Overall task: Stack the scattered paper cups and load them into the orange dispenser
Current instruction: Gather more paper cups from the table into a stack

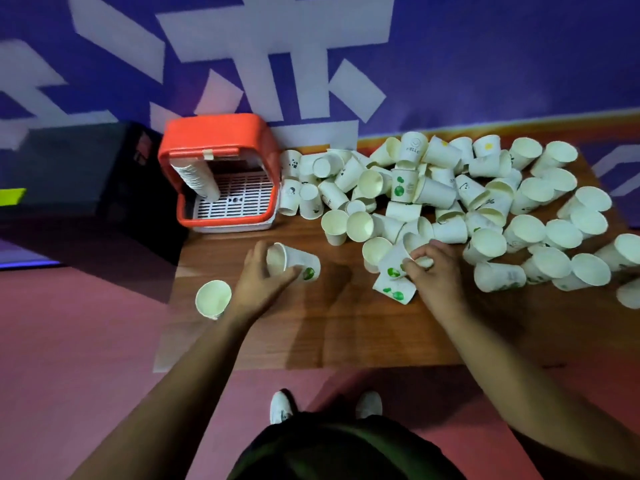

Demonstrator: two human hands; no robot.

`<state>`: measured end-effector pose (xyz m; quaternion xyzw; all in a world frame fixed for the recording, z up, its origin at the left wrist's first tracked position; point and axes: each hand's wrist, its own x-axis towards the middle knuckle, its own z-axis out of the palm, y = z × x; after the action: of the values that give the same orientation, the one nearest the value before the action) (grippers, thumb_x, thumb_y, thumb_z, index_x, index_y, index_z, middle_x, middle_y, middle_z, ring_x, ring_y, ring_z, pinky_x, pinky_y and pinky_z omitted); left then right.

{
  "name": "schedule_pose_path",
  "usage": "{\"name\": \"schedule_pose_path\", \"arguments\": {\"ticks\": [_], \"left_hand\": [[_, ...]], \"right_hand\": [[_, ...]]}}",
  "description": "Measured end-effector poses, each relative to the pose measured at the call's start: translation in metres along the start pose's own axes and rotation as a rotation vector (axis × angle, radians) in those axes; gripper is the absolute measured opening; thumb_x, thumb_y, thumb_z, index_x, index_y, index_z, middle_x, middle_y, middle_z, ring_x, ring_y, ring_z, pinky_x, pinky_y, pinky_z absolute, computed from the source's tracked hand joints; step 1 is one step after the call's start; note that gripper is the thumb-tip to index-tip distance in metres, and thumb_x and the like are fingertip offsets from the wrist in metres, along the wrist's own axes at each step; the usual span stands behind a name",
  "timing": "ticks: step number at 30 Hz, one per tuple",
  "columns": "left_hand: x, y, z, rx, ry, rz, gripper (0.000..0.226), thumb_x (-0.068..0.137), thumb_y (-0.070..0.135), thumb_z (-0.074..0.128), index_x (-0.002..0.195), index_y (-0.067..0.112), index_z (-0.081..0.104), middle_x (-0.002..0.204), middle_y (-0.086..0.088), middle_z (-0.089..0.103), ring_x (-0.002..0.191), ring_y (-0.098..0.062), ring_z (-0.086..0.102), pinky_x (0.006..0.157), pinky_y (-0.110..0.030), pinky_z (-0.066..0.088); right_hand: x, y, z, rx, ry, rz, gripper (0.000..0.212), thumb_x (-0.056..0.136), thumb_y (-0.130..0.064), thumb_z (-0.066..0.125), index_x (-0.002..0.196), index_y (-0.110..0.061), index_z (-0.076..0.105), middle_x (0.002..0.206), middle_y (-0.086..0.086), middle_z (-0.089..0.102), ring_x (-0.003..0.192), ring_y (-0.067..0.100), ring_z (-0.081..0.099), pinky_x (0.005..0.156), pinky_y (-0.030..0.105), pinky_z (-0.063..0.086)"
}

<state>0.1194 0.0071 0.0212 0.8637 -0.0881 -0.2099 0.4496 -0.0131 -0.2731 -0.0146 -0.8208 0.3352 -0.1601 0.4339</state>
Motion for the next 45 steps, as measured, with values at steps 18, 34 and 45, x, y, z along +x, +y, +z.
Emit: {"name": "schedule_pose_path", "arguments": {"ticks": [18,34,45], "left_hand": [[0.005,-0.148,-0.107,0.427,-0.137,0.163,0.084,0.072,0.063,0.065,0.149,0.053,0.032,0.122,0.000,0.034,0.118,-0.023,0.036,0.107,-0.040,0.037],[0.023,-0.203,-0.095,-0.097,-0.364,0.135,0.083,0.066,0.041,0.085,0.129,0.064,0.036,0.126,0.032,0.053,0.125,-0.008,0.053,0.104,-0.045,0.051],[0.033,-0.145,-0.097,-0.199,-0.410,0.151,0.063,0.070,0.034,0.090,0.124,0.033,0.058,0.117,0.005,0.068,0.111,-0.018,0.064,0.095,-0.044,0.052]], "right_hand": [[-0.060,-0.146,0.166,0.070,-0.268,-0.023,0.030,0.079,-0.028,0.073,0.102,-0.032,0.055,0.115,-0.002,0.055,0.106,0.016,0.056,0.086,0.029,0.051],[-0.084,-0.184,0.196,0.224,-0.264,0.084,0.047,0.082,-0.019,0.074,0.122,-0.029,0.051,0.120,-0.011,0.058,0.108,0.003,0.059,0.090,0.028,0.054],[-0.069,-0.168,0.178,-0.029,-0.489,-0.013,0.065,0.080,-0.043,0.076,0.138,-0.022,0.053,0.127,-0.013,0.050,0.116,0.001,0.048,0.097,0.022,0.041]]}}
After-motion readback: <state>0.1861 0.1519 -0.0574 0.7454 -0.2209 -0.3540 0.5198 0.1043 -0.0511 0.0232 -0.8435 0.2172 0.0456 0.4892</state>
